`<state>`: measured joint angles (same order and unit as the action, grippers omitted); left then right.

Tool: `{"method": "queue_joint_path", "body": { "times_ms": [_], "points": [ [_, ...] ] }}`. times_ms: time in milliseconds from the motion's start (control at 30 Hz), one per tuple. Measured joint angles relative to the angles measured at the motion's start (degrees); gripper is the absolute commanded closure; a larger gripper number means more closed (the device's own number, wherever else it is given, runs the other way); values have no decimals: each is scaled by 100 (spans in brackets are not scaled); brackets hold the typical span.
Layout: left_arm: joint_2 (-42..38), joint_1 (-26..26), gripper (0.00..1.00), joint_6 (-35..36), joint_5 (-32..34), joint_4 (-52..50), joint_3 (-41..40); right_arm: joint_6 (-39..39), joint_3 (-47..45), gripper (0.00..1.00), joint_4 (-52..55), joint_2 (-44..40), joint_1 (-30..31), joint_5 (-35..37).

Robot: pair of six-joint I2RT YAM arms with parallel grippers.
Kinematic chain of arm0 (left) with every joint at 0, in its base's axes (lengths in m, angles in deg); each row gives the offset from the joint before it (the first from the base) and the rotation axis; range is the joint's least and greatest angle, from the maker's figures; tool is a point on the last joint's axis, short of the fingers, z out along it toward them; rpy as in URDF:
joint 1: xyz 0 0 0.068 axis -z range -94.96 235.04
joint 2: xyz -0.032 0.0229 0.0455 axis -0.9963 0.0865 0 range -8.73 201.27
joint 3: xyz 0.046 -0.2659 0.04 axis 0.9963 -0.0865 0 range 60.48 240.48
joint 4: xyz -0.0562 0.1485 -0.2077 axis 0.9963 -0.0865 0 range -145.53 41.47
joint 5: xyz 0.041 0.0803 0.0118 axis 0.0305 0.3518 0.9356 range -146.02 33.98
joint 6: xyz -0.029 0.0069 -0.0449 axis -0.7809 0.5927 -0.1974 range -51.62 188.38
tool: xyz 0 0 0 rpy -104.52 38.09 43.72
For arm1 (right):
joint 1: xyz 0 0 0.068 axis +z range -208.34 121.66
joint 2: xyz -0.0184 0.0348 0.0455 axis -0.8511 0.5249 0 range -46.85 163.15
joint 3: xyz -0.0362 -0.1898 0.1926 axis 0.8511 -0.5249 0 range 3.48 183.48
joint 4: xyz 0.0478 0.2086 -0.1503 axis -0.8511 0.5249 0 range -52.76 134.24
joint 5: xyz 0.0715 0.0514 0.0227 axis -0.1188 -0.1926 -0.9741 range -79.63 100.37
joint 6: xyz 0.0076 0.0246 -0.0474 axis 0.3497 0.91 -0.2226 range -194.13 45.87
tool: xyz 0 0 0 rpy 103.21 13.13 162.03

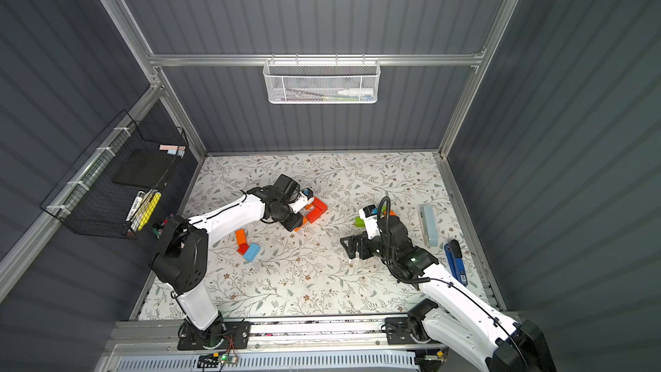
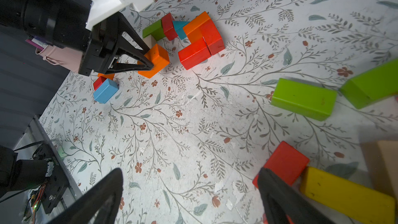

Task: Assemble a heart with building blocks
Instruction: Assemble the building block at the center of the board.

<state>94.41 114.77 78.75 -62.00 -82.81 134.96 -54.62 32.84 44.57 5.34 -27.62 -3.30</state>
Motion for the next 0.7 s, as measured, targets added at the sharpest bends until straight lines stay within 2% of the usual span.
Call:
{"method": "queue_joint_path", "body": {
  "times_ms": [700],
  "points": [
    [610, 125, 74, 120, 256, -72, 352, -2, 0, 1, 0, -39, 0, 20]
  ]
}}
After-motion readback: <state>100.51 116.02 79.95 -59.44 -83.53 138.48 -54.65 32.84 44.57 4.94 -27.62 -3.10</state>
